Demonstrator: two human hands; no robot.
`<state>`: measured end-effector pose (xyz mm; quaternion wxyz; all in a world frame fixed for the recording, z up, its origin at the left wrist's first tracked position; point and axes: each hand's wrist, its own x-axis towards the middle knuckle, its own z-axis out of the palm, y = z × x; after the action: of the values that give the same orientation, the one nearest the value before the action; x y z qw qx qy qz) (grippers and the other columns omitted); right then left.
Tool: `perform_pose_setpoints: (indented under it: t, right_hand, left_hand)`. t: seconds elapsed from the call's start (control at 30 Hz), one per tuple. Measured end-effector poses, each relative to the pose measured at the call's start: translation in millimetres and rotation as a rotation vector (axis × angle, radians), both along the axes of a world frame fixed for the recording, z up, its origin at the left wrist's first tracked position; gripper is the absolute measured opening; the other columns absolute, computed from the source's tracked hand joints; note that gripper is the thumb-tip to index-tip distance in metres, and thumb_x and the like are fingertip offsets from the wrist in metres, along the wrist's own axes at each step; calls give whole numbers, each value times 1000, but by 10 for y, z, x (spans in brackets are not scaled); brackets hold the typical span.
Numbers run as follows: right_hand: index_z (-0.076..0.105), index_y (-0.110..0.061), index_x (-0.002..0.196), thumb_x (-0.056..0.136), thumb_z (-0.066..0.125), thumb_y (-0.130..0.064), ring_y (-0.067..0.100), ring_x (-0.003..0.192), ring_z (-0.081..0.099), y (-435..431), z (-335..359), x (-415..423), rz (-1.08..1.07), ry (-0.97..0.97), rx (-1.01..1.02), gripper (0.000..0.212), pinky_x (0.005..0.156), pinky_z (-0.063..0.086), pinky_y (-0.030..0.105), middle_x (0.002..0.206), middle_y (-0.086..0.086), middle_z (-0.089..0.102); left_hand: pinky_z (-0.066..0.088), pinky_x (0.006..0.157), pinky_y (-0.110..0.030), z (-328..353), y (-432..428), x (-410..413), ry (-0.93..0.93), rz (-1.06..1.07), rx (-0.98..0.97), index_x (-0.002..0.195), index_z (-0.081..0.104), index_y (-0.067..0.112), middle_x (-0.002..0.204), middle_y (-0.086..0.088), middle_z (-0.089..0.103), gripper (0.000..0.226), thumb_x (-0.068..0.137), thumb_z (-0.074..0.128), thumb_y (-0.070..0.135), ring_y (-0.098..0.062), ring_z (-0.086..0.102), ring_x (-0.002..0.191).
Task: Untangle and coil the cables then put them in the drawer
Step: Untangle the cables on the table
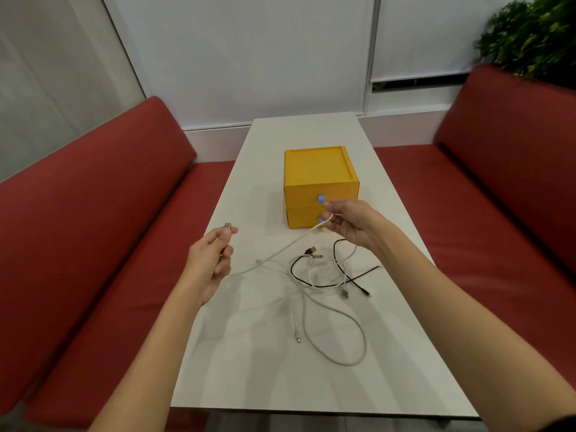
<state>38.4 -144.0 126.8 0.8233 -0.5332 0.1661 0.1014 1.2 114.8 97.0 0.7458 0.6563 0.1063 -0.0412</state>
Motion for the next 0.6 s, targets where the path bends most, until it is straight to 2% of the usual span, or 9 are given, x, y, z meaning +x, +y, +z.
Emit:
perform_pose_setpoints:
  t: [0.07,0.2,0.23,0.3,0.33,0.37,0.4,0.47,0.6]
  right_hand:
    - [52,-2,113,94,52,1,3,31,41,-79,16,2,53,5,-159,19,34,36,15,74,7,48]
    - [39,-14,134,90,59,-2,4,32,32,-362,130,-27,240,14,-525,50,33,27,16,93,10,53]
    - [39,-16,132,90,60,-2,5,34,32,-420,139,-31,308,43,-607,49,34,27,16,85,9,53]
    - [32,-21,98,89,59,1,9,41,33,-455,161,-45,411,109,-797,35,36,27,17,66,6,44]
    - [12,-15,123,90,56,4,11,44,33,-469,118,-23,405,166,-931,58,40,27,19,63,8,45]
    - [53,-3,99,90,53,5,12,45,34,-488,100,-9,390,160,-948,12,43,27,21,65,12,52]
    - [43,-6,87,90,52,5,12,43,34,-491,72,-18,357,156,-961,14,44,28,21,70,16,60]
    - [59,5,101,95,52,-6,9,37,36,-552,0,-5,354,147,-849,14,42,33,19,79,16,70]
    - [69,-14,112,100,46,-18,10,44,39,-610,116,-117,441,-88,-604,26,49,37,20,74,6,68]
  left_hand:
    - [21,34,-14,2,111,14,-32,40,46,100,66,17,54,5,44,16,99,52,26,-4,21,34]
    - [20,32,-14,-29,329,20,-47,112,20,101,65,14,51,5,42,16,100,52,23,-3,21,32]
    - [20,32,-14,-31,352,21,-48,117,16,102,64,14,50,6,42,16,100,52,23,-3,21,32]
    - [20,32,-14,-21,341,24,-66,114,35,102,65,14,50,7,41,16,100,52,24,-3,20,32]
    - [20,33,-14,-10,321,30,-77,111,45,101,65,14,50,7,41,16,100,51,24,-3,21,32]
    - [20,33,-14,5,297,33,-88,107,54,101,65,14,50,7,41,16,100,51,24,-3,21,33]
    - [20,33,-14,21,275,39,-96,101,62,101,65,15,50,7,41,17,100,51,24,-3,21,33]
    - [20,34,-15,47,247,52,-98,92,80,101,65,14,52,6,41,18,100,50,25,-4,22,34]
    - [19,37,-17,48,228,75,-74,98,163,101,66,14,56,4,41,22,100,51,30,-6,22,36]
